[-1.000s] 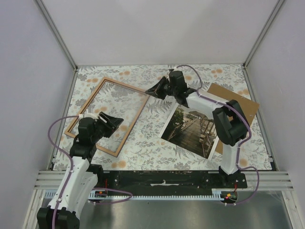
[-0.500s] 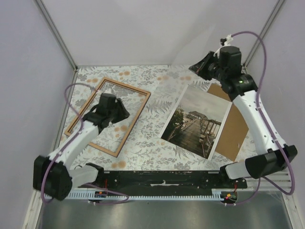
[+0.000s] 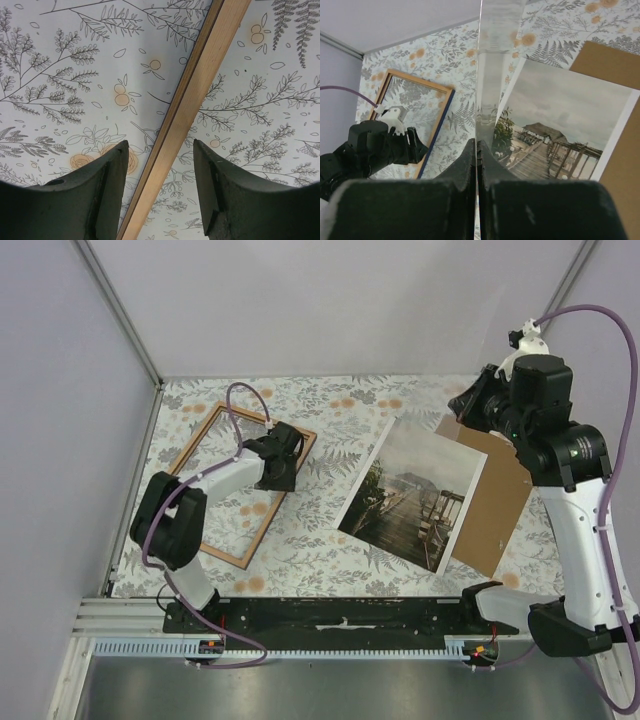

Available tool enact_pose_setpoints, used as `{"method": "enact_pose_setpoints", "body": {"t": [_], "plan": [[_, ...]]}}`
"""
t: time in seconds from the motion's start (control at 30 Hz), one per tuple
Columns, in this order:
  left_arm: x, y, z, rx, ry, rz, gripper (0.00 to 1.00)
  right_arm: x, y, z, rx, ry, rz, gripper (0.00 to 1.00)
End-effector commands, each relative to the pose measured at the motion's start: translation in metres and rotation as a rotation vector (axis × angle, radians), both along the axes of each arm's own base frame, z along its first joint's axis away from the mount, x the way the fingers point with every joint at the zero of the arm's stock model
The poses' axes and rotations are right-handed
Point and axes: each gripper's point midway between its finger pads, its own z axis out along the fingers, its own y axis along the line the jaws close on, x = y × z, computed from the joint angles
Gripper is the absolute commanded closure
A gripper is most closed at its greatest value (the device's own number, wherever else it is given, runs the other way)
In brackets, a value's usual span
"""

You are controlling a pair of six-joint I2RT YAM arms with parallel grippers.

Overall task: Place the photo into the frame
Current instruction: Move the frame body to the center of the board.

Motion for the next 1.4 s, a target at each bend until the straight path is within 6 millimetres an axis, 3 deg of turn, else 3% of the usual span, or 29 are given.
{"method": "enact_pose_setpoints", "body": {"t": [0.0, 0.2, 0.6, 0.7, 0.77, 0.87, 1.07, 1.17, 1.27, 1.37], "plan": [[0.007, -0.007, -0.002, 0.05, 0.027, -0.097, 0.39, -0.023, -0.016, 0.011, -0.068, -0.042, -0.011, 1.0], [0.008, -0.011, -0.019, 0.059, 0.075, -0.122, 0.39, -0.037, -0.017, 0.016, -0.068, -0.061, 0.007, 1.0], [0.004, -0.023, -0.044, 0.01, 0.125, -0.204, 0.46, -0.046, -0.017, 0.016, -0.069, -0.07, 0.024, 1.0], [0.002, -0.026, -0.048, -0.01, 0.138, -0.206, 0.59, -0.047, -0.017, 0.017, -0.071, -0.075, 0.025, 1.0], [0.001, -0.029, -0.048, -0.027, 0.14, -0.21, 0.75, -0.047, -0.018, 0.019, -0.076, -0.079, 0.023, 1.0], [0.011, -0.034, -0.03, -0.04, 0.101, -0.203, 0.98, -0.048, -0.019, 0.023, -0.077, -0.087, 0.018, 1.0], [0.038, -0.048, 0.028, -0.095, 0.01, -0.093, 0.98, -0.045, -0.026, 0.027, -0.099, -0.09, -0.017, 1.0], [0.047, -0.066, 0.054, -0.16, -0.029, -0.033, 0.98, -0.045, -0.032, 0.03, -0.111, -0.093, -0.045, 1.0], [0.053, -0.091, 0.069, -0.227, -0.04, 0.055, 0.98, -0.044, -0.037, 0.033, -0.12, -0.093, -0.07, 1.0], [0.055, -0.115, 0.068, -0.244, -0.027, 0.168, 0.98, -0.044, -0.04, 0.035, -0.129, -0.094, -0.086, 1.0]]}}
